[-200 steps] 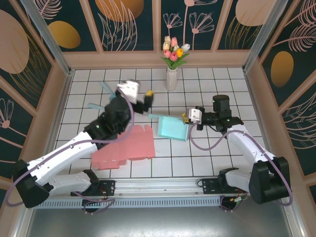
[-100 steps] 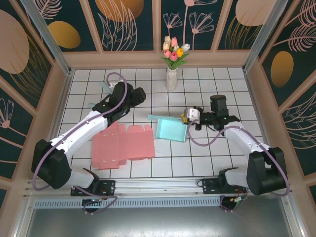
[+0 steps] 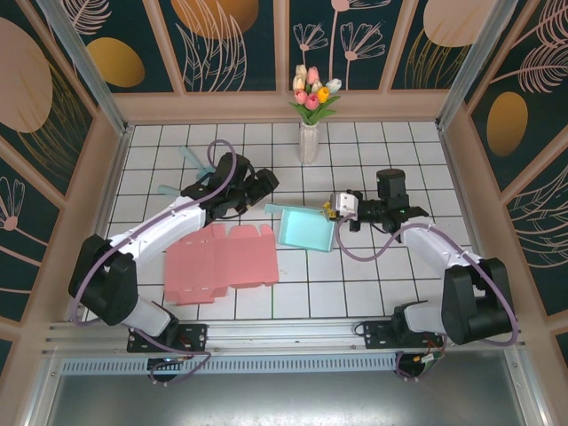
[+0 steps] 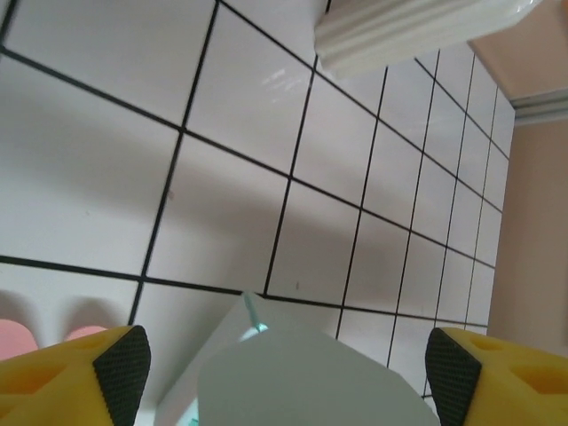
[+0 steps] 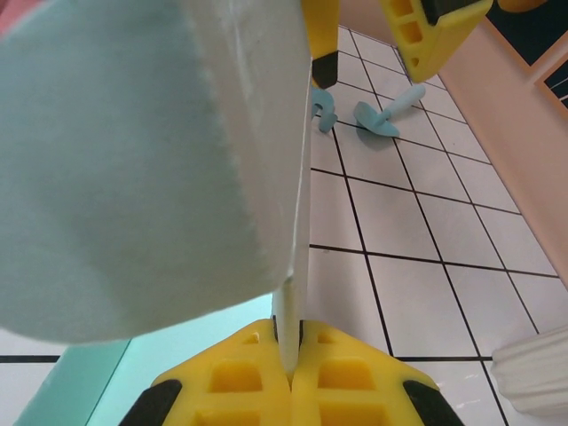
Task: Fold the paper box
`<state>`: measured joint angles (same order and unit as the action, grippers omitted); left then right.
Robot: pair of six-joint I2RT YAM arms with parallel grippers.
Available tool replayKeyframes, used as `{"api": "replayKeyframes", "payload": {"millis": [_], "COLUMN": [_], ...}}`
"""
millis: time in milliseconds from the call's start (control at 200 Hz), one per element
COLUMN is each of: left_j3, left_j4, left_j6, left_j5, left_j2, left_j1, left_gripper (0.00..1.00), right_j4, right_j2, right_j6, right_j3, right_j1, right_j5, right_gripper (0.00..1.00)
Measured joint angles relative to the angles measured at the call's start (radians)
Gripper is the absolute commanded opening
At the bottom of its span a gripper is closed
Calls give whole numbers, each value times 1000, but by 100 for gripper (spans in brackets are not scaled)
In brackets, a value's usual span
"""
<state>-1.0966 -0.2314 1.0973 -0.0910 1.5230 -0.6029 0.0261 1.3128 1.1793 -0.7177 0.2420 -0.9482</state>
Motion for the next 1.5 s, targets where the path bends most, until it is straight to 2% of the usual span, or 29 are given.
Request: {"api": "replayKeyframes", "payload": {"millis": [195, 345, 606, 766, 866, 981, 1076, 1291, 1371, 1501], "left_j3": [-17, -18, -18, -11, -7, 2, 19, 58, 64, 76], "left_j4": [6, 11, 26, 33, 40, 49, 59, 73, 76, 79], "left_j6": [17, 34, 63, 77, 78, 78, 78, 79, 80, 84], "left_j5": [-20, -33, -33, -29, -19, 3, 17, 25, 30, 48], "left_j2": [53, 64, 65, 81, 94, 95, 95, 97, 104, 108], "left_j1": [-81, -100, -123, -133, -145, -159, -166, -173, -176, -179], "left_gripper": [82, 80, 63, 56, 55, 54, 54, 53, 52, 51], "right_j4": [-2, -2, 6, 32, 68, 111, 137, 227, 261, 320], "right_j2": [8, 19, 46, 46, 46, 46, 46, 46, 43, 23], "right_j6": [0, 1, 27, 47, 61, 77, 86, 106, 114, 132], "right_j3": [0, 1, 1, 0, 0, -1, -3, -42, -57, -80], "right_j1": [0, -1, -1, -1, 1, 7, 18, 46, 46, 46], "right_j5": [5, 16, 43, 68, 103, 150, 187, 276, 309, 376], "right_gripper": [0, 0, 1, 12, 16, 27, 39, 49, 58, 60]}}
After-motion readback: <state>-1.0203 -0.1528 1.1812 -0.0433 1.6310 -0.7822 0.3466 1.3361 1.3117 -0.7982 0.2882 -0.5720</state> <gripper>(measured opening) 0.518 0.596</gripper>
